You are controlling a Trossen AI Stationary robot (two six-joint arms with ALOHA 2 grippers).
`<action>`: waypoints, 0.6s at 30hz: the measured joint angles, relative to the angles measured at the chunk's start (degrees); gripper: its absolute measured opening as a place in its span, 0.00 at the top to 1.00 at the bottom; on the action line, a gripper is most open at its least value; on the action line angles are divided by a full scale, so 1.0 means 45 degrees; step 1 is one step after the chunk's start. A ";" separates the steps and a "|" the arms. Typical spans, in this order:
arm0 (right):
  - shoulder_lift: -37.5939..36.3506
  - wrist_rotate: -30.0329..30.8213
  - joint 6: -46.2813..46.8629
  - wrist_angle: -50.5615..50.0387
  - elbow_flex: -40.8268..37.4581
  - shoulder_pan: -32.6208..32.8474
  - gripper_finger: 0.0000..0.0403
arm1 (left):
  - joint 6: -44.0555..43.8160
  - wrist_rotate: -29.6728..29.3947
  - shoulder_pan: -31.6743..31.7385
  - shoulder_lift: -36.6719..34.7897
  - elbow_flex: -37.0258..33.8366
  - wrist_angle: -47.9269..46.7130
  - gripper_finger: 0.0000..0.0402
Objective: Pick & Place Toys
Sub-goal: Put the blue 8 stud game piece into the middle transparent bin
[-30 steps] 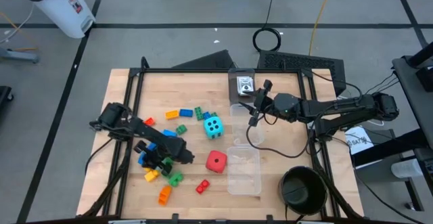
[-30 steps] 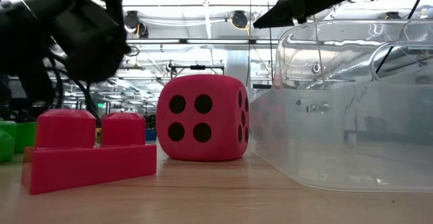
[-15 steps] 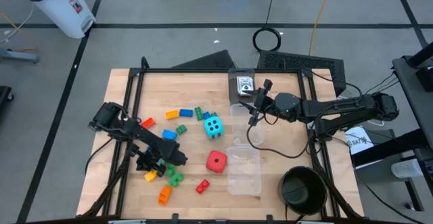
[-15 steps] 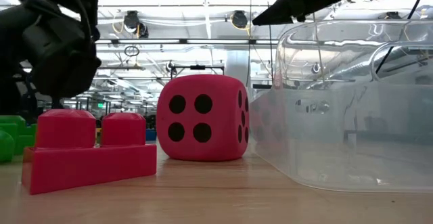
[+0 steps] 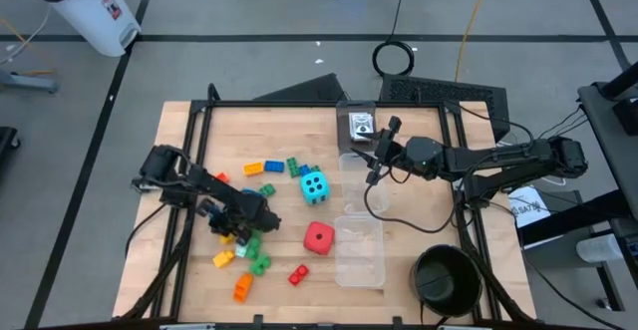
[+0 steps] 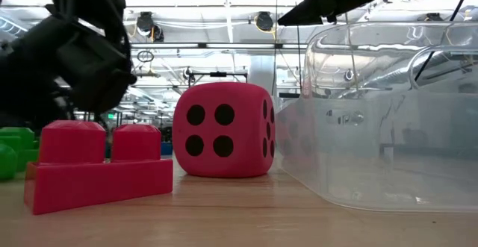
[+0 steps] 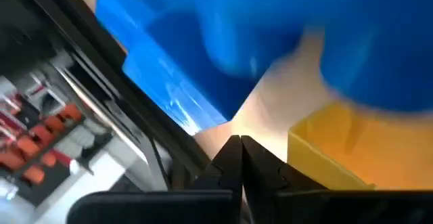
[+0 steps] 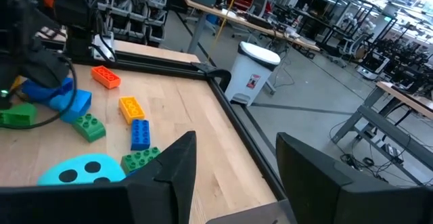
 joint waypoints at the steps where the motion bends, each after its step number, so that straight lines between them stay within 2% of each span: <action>1: 0.0000 0.0000 0.0000 0.0000 0.0000 0.0000 0.58 | 0.0134 -0.0462 0.0141 0.0000 0.0033 -0.0011 0.98; 6: 0.0000 0.0002 0.0000 0.0002 0.0000 -0.0003 0.58 | 0.0822 -0.2157 0.0811 0.0044 0.0406 0.0316 0.98; 11: 0.0000 0.0005 0.0000 -0.0005 0.0000 0.0000 0.58 | 0.1795 -0.3273 0.1254 -0.0086 0.0993 0.0316 0.98; 18: 0.0000 0.0005 0.0000 -0.0005 0.0000 0.0000 0.58 | 0.2076 -0.4151 0.1342 -0.1977 0.1626 0.0281 0.99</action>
